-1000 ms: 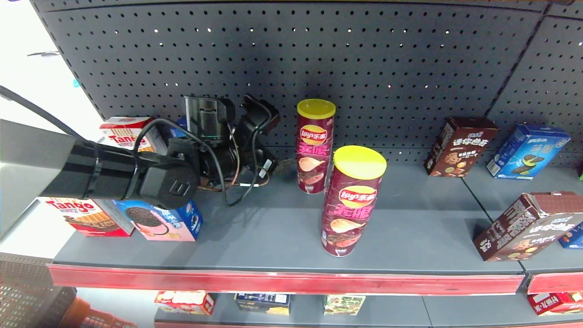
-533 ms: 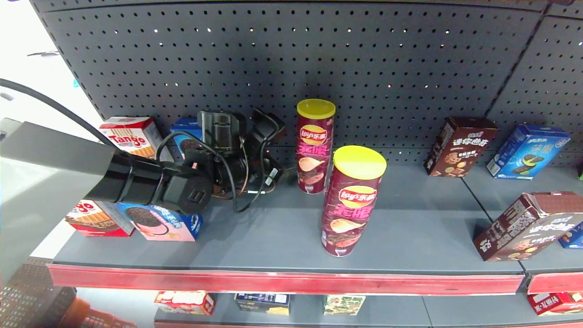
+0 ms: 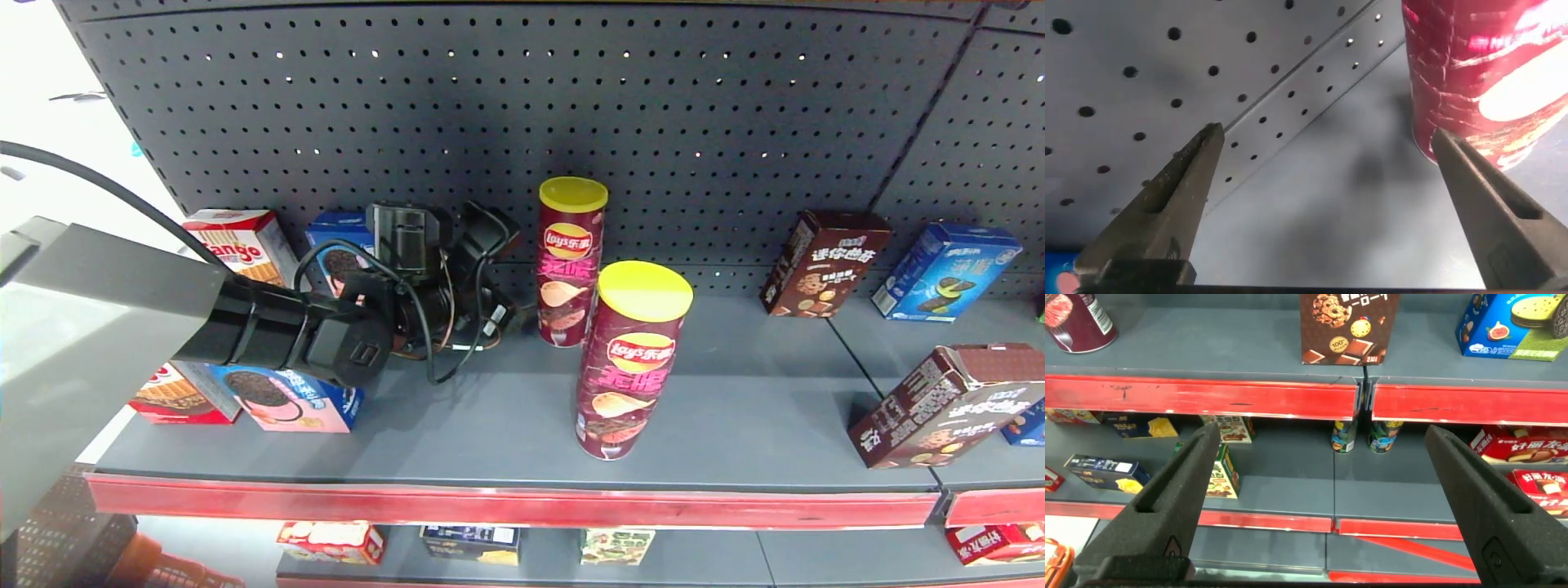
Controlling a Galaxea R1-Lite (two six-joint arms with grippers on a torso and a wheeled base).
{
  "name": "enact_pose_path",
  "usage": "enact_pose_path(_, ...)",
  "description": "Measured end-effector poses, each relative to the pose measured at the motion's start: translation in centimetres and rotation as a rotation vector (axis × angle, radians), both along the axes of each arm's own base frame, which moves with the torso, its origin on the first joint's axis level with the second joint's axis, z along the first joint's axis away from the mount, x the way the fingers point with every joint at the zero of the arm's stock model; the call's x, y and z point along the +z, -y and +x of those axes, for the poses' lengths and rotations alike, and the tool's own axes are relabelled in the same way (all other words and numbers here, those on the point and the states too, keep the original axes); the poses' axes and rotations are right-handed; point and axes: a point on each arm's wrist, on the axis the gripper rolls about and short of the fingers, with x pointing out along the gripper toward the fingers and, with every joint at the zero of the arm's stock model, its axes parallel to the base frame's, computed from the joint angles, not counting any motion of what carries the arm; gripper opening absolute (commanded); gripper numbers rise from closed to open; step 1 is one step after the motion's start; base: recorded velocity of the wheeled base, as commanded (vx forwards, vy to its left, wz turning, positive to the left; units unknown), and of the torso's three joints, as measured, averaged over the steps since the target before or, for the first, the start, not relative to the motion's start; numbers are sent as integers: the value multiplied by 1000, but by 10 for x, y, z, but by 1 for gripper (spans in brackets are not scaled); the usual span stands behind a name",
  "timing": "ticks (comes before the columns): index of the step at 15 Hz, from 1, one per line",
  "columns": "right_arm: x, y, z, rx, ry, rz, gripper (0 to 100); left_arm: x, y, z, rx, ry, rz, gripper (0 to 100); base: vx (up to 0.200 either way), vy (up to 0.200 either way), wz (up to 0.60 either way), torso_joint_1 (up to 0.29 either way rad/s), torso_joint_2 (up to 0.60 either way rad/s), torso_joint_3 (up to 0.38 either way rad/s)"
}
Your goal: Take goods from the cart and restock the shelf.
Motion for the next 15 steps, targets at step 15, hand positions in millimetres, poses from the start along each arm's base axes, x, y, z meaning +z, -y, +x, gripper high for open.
enact_pose_path(15, 0, 0, 0, -1, 0, 0, 100, 5, 8, 0, -17, 17, -10, 100, 0, 0, 0, 0, 0, 0)
